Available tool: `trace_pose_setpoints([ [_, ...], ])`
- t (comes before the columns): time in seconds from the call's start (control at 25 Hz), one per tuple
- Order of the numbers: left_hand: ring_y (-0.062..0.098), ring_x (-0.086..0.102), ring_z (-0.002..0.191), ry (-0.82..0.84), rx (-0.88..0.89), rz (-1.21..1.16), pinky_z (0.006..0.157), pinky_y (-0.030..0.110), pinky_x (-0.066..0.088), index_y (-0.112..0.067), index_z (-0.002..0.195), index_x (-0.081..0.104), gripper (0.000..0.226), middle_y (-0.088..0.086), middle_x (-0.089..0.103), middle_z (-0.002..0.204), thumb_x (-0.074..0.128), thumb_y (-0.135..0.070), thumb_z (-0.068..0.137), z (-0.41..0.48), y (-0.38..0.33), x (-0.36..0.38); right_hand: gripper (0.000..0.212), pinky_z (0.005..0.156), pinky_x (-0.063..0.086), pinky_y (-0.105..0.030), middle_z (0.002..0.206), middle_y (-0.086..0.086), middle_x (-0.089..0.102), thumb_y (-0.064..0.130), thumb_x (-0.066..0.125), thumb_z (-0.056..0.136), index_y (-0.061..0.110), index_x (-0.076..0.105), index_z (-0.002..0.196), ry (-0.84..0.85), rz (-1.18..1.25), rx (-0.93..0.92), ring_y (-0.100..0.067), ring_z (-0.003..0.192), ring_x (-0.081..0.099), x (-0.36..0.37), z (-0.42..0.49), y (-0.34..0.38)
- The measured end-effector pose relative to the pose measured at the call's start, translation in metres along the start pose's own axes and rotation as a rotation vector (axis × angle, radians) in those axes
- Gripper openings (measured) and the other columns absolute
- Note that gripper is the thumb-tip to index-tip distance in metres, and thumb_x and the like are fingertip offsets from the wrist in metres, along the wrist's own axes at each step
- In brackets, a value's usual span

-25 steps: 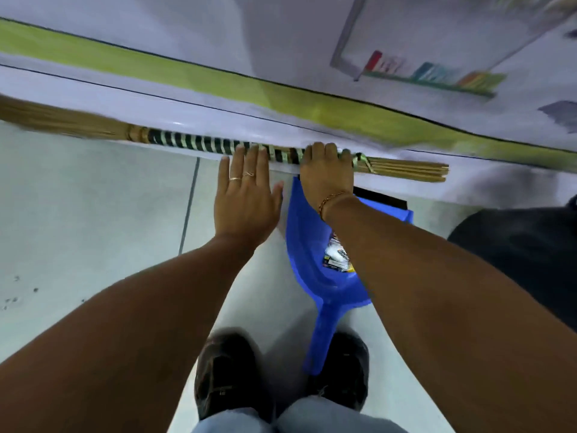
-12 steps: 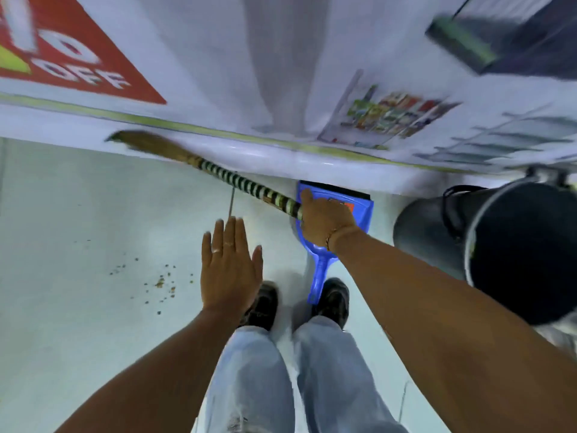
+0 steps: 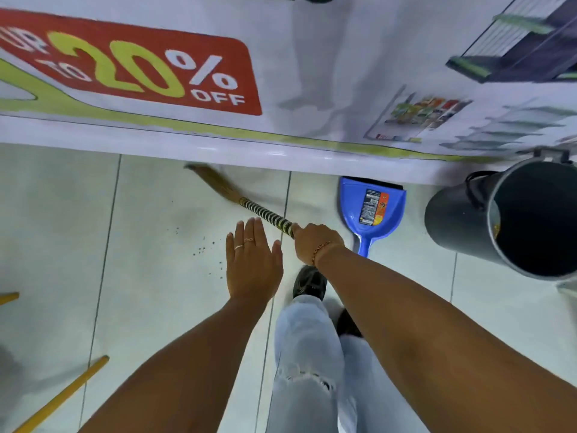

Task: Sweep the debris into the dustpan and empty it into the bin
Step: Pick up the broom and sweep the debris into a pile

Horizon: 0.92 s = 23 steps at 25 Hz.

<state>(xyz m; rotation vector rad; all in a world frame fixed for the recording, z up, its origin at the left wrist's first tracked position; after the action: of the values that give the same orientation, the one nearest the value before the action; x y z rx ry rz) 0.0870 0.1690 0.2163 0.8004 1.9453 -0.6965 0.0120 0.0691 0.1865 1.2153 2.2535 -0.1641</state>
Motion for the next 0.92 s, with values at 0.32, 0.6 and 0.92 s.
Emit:
trace_pose_setpoints([
  [0.32,0.038,0.046,0.129,-0.057,-0.022,0.023,0.109,0.052,0.036,0.004,0.131,0.044,0.056,0.024,0.055,0.133,0.035,-0.034,0.091,-0.091,0.051,0.027,0.048,0.087,0.046,-0.038,0.128,-0.012,0.055,0.015,0.033,0.098,0.019,0.030,0.145,0.003,-0.161,-0.064,-0.030,0.115,0.056,0.085,-0.079,0.019],
  [0.6,0.036,0.036,0.136,-0.025,0.060,-0.019,0.115,0.049,0.026,0.003,0.137,0.037,0.054,0.023,0.047,0.141,0.047,-0.026,0.093,-0.215,0.060,0.053,0.052,0.086,0.048,-0.043,0.127,-0.020,0.053,0.027,0.034,0.100,0.030,0.018,0.149,-0.245,0.109,0.022,-0.040,0.107,0.059,0.181,-0.182,0.021],
  [0.92,0.037,0.035,0.136,-0.021,0.100,0.010,0.115,0.049,0.026,0.003,0.138,0.036,0.053,0.024,0.046,0.141,0.040,-0.027,0.094,-0.261,0.105,0.064,0.047,0.094,0.044,-0.038,0.132,-0.019,0.052,0.016,0.033,0.098,0.015,0.029,0.145,-0.132,0.648,0.398,-0.037,0.118,0.052,0.253,-0.215,0.060],
])
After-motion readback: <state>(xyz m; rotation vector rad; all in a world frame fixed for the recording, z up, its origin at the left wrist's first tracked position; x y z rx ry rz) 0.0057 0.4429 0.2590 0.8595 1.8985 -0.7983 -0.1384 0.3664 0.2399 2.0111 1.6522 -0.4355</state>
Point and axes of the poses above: each hand's wrist, its own z-axis towards the middle knuckle, its own x-axis out of the palm, y = z × x, the point moved 1 cm from there along z, towards the middle knuckle
